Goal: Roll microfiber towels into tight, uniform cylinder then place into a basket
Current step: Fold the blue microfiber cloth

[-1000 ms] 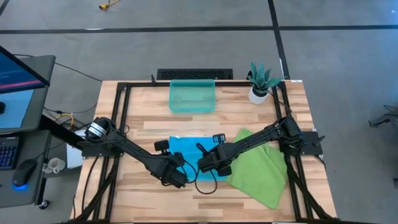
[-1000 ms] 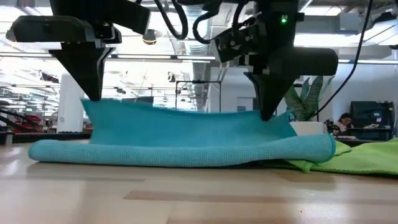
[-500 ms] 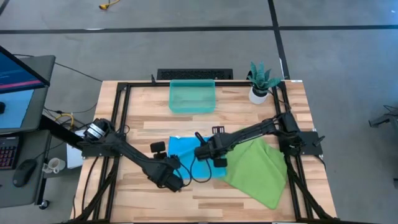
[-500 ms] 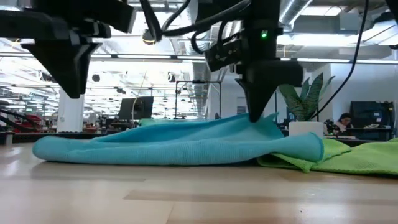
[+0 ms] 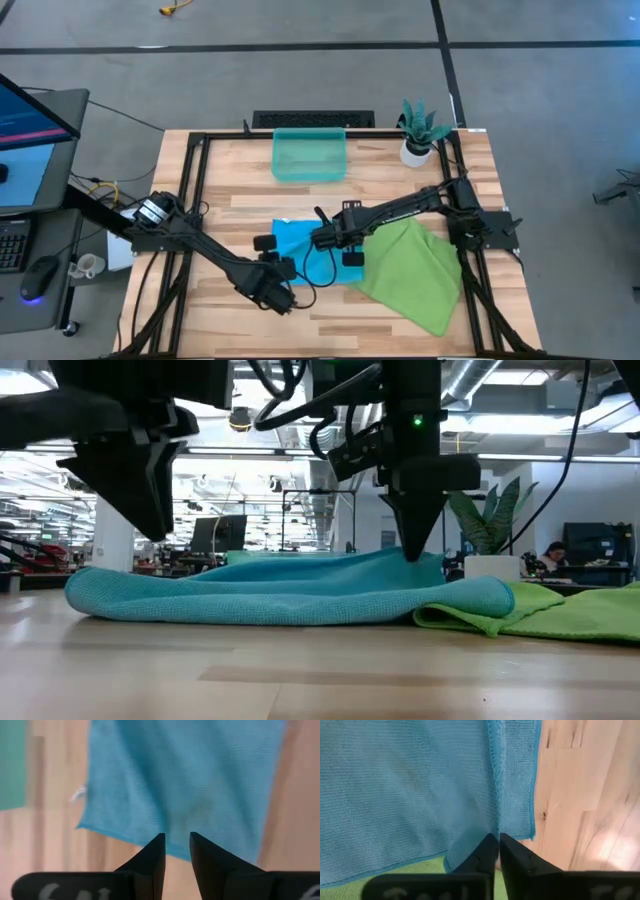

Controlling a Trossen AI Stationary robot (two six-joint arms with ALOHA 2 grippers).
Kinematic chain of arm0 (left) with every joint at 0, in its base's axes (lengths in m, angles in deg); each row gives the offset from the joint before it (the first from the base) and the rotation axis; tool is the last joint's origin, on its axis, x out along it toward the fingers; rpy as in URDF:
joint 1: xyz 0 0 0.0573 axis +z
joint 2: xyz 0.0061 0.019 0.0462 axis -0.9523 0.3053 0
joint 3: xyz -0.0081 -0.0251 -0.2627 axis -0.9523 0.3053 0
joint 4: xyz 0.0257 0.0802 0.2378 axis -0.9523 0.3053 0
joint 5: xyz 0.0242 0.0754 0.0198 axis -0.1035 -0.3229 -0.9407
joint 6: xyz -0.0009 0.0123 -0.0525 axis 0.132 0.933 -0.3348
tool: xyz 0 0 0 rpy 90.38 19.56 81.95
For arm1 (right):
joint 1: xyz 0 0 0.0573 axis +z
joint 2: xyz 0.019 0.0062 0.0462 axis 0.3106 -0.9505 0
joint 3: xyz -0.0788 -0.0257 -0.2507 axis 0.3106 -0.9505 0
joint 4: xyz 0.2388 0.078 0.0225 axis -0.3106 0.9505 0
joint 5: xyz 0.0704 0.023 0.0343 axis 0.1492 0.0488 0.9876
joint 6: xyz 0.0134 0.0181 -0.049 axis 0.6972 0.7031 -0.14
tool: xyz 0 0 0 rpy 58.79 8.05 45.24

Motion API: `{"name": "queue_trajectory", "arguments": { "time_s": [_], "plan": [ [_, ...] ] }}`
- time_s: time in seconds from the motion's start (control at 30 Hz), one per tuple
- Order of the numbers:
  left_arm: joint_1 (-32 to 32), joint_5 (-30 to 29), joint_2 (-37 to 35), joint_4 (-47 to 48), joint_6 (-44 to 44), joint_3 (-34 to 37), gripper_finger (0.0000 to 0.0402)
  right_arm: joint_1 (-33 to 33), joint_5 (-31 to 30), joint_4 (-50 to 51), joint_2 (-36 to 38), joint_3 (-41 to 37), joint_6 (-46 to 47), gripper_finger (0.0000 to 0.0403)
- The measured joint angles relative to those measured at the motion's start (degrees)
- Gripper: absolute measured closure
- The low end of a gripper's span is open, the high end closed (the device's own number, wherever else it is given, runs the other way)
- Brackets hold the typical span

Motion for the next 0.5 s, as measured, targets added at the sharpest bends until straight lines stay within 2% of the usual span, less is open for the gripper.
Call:
{"name": "queue_trajectory", "arguments": {
  "time_s": [0.37, 0.5],
  "plan": [
    [-5.1, -2.9, -4.6, 8.7, -10.6, 0.0, 0.0320, 0.0, 0.0, -0.1, 0.0, 0.1, 0.1, 0.0248],
    [-8.2, -6.2, -7.0, 11.4, -16.3, 0.0, 0.0320, -0.4, -0.1, 4.0, 0.0, 2.4, 0.5, 0.0220]
  ]
}}
